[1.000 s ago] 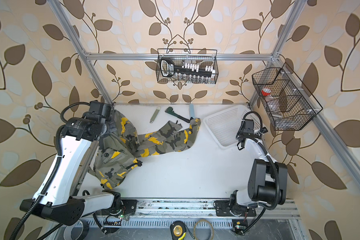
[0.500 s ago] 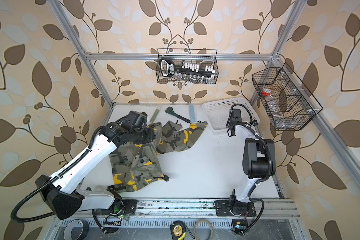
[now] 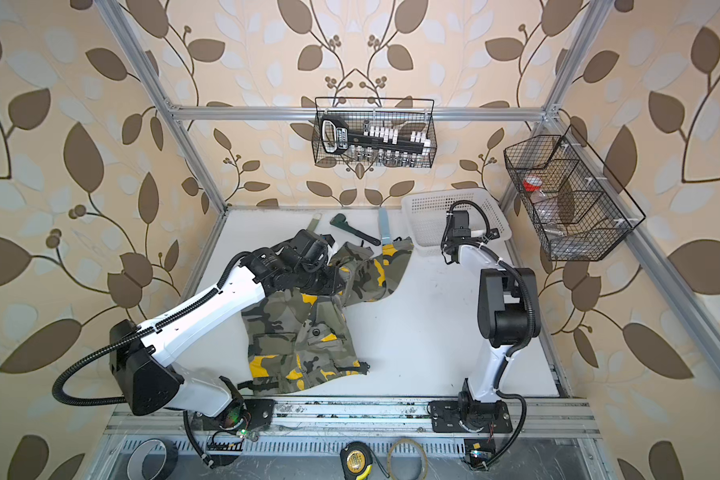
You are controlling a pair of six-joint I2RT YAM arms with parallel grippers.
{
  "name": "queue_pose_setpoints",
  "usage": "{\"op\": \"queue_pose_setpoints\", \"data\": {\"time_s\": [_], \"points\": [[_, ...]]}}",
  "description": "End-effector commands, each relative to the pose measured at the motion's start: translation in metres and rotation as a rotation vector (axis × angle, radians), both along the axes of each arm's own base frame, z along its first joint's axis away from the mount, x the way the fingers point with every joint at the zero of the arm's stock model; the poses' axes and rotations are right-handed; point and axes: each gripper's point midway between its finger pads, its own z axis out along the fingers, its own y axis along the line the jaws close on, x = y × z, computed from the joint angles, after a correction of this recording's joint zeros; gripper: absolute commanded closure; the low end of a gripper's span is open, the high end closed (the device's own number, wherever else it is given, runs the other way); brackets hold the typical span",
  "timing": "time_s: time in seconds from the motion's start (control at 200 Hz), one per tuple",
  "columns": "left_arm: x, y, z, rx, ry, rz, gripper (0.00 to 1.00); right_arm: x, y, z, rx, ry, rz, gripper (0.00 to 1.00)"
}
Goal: Fold and stack the trousers
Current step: 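Lay the trousers flat with the left gripper while the right releases the basket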
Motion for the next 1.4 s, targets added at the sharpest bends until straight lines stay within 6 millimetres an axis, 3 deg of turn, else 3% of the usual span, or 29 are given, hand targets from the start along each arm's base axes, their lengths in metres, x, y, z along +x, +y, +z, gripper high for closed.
{"op": "queue_pose_setpoints", "data": {"time_s": [0.0,0.135,0.295,0.4,0.62,0.74,0.89,1.095,1.19,1.29,1.394], "points": [[0.0,0.014,0.038,0.03,-0.133,-0.031,0.57,-0.008,0.018,0.03,-0.043,-0.062,0.187,0.38],[-0.008,0.044,0.04,0.157,-0.172,-0.045,0.35,-0.039,0.056,0.047,-0.105,-0.091,0.46,0.36],[-0.014,0.074,0.034,0.279,-0.177,-0.034,0.17,-0.098,0.118,0.057,-0.257,-0.12,0.799,0.3],[-0.012,0.102,0.022,0.344,-0.155,0.02,0.13,-0.134,0.164,0.059,-0.277,-0.19,1.033,0.28],[0.008,0.178,-0.017,0.454,-0.065,0.197,0.11,-0.194,0.238,0.017,-0.281,-0.16,1.387,0.23],[0.013,0.211,-0.039,0.536,-0.009,0.261,0.08,-0.204,0.264,-0.006,-0.237,-0.133,1.474,0.2],[0.02,0.239,-0.064,0.529,0.047,0.372,0.07,-0.207,0.287,-0.028,-0.155,-0.119,1.534,0.13],[0.035,0.236,-0.092,0.393,0.112,0.456,0.12,-0.214,0.306,-0.066,-0.1,-0.063,1.602,0.17],[0.034,0.236,-0.104,0.396,0.168,0.461,0.18,-0.216,0.316,-0.074,-0.059,-0.077,1.622,0.26],[0.034,0.223,-0.119,0.335,0.233,0.44,0.37,-0.215,0.325,-0.074,-0.054,-0.085,1.641,0.43],[0.036,0.213,-0.114,0.277,0.236,0.431,0.7,-0.212,0.329,-0.066,-0.078,-0.096,1.662,0.69]]}}
